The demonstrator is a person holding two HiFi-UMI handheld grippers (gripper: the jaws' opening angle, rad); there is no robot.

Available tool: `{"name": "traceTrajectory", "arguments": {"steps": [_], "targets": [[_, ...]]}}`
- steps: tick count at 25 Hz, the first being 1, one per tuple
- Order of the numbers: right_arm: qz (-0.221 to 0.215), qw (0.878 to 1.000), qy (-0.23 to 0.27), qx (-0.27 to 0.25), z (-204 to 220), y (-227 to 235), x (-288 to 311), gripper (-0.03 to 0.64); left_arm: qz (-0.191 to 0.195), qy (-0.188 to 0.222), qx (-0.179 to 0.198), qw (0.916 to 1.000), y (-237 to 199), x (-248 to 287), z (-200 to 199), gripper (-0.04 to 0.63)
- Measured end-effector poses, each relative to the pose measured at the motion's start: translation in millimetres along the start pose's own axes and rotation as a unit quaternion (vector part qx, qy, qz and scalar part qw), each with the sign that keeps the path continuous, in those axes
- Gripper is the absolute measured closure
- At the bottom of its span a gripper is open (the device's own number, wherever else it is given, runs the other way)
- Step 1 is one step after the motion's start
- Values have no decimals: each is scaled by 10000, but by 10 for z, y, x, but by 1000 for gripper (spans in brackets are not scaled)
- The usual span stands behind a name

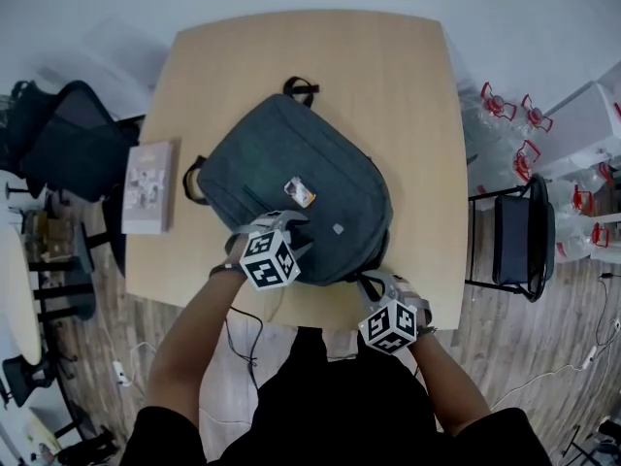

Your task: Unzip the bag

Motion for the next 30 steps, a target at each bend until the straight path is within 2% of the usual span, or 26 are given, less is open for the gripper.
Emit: {"name": "traceTrajectory", "arguments": {"steps": [1,2,3,6,8,11,15,19,24,30], "targets": [[7,10000,-6,-10,-1,0,0,606,33,-193,367,9991,15,6,105,413],[14,10000,-16,-15,-2,-3,0,606,77,-285,523,9982,11,18,181,406],[20,10000,-27,-16,-4,-7,1,606,141,-296,497,9982,-4,30,222,404],[47,10000,-41,18,-13,-12,1,606,372,-73,32,9993,-57,49,273,414],[77,9999,-46,65,-14,-16,-4,606,391,171,-158,9990,-63,44,306,420],[209,9996,-91,188,27,16,-22,606,275,485,-421,9976,-33,55,324,423],[474,9977,-201,450,195,234,-94,606,-92,834,-1016,9913,52,132,220,426],[416,9982,-229,357,272,290,-182,606,-236,790,-1459,9859,77,197,117,426],[314,9993,-187,81,184,73,-161,604,-278,747,-1690,9824,66,210,86,426],[259,9994,-162,140,93,-140,-66,603,-339,692,-1980,9772,110,288,-52,428]]}}
Point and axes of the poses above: the fingertips, and each gripper's own axes: x forward along the fingers, y to its right, z out of its underside, the point moved 6 cm from there along -x, backward along the fingers, and after that the axes turned 9 degrees about -x, right-handed, at the moved point
